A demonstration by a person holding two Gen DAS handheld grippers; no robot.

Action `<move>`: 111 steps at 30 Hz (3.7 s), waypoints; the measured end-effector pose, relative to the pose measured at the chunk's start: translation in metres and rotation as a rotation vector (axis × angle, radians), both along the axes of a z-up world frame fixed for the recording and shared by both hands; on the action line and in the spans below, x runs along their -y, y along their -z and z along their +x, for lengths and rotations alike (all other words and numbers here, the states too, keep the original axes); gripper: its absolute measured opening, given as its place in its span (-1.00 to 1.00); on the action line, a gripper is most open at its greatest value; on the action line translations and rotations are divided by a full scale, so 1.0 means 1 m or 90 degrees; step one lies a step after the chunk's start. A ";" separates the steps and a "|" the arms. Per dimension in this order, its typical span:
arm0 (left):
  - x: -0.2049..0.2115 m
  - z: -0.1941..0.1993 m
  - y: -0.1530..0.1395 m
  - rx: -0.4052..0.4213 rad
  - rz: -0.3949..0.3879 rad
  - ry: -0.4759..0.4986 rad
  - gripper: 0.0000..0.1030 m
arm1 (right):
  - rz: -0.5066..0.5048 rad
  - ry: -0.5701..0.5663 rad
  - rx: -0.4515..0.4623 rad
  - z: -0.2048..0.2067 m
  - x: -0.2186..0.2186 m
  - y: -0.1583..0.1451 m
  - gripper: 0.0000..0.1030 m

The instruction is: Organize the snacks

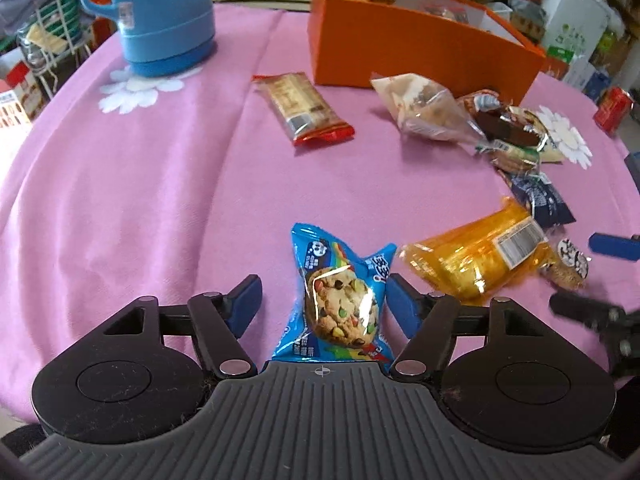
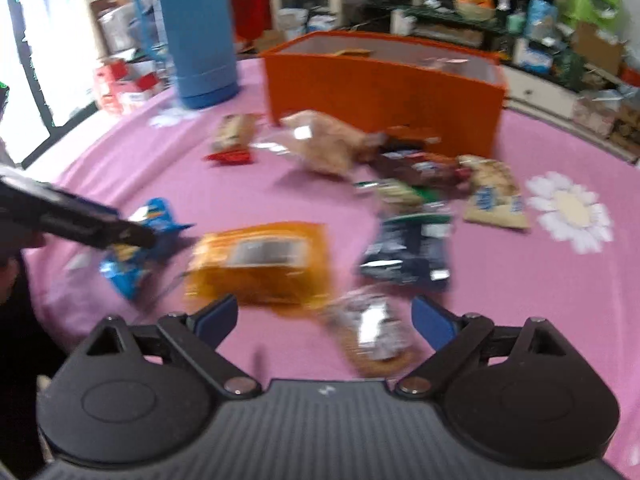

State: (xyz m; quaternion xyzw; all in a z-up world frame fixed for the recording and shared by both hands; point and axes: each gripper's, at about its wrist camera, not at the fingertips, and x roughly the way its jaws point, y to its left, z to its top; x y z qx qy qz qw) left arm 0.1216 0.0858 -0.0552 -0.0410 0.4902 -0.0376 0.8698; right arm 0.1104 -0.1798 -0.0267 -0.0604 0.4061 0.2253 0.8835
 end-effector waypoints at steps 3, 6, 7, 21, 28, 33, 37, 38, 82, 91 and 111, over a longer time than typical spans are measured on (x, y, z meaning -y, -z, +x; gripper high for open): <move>0.000 -0.002 0.002 -0.005 0.003 0.009 -0.10 | 0.032 -0.023 -0.024 -0.006 -0.017 0.003 0.80; 0.002 -0.001 0.008 -0.013 0.002 0.015 -0.30 | 0.037 -0.047 -0.028 -0.014 -0.031 0.002 0.80; 0.003 0.001 0.011 -0.018 -0.006 0.016 -0.34 | 0.040 -0.045 -0.031 -0.016 -0.031 0.001 0.80; 0.090 0.103 0.005 0.005 -0.024 0.089 -0.40 | 0.061 0.139 -0.029 -0.003 0.052 0.018 0.80; 0.120 0.112 -0.023 0.065 0.022 0.155 -0.38 | 0.049 0.056 -0.018 0.002 0.036 0.026 0.80; 0.073 0.077 -0.047 0.090 -0.018 0.114 -0.07 | 0.124 0.069 -0.073 0.002 0.035 0.027 0.81; 0.039 0.039 -0.036 0.047 -0.028 0.062 0.00 | 0.137 0.042 -0.106 -0.008 0.012 0.025 0.81; 0.031 0.028 -0.030 0.032 -0.033 0.046 0.01 | 0.144 0.034 -0.115 -0.014 0.007 0.023 0.81; 0.090 -0.043 0.006 0.035 0.156 0.517 0.15 | 0.125 0.071 -0.054 0.032 0.023 0.003 0.79; 0.088 -0.021 0.010 -0.013 0.116 0.588 -0.85 | 0.155 0.162 -0.098 -0.001 0.070 0.013 0.79; 0.027 0.021 0.020 0.007 0.060 0.050 -0.70 | -0.031 -0.145 0.016 0.063 -0.039 0.032 0.57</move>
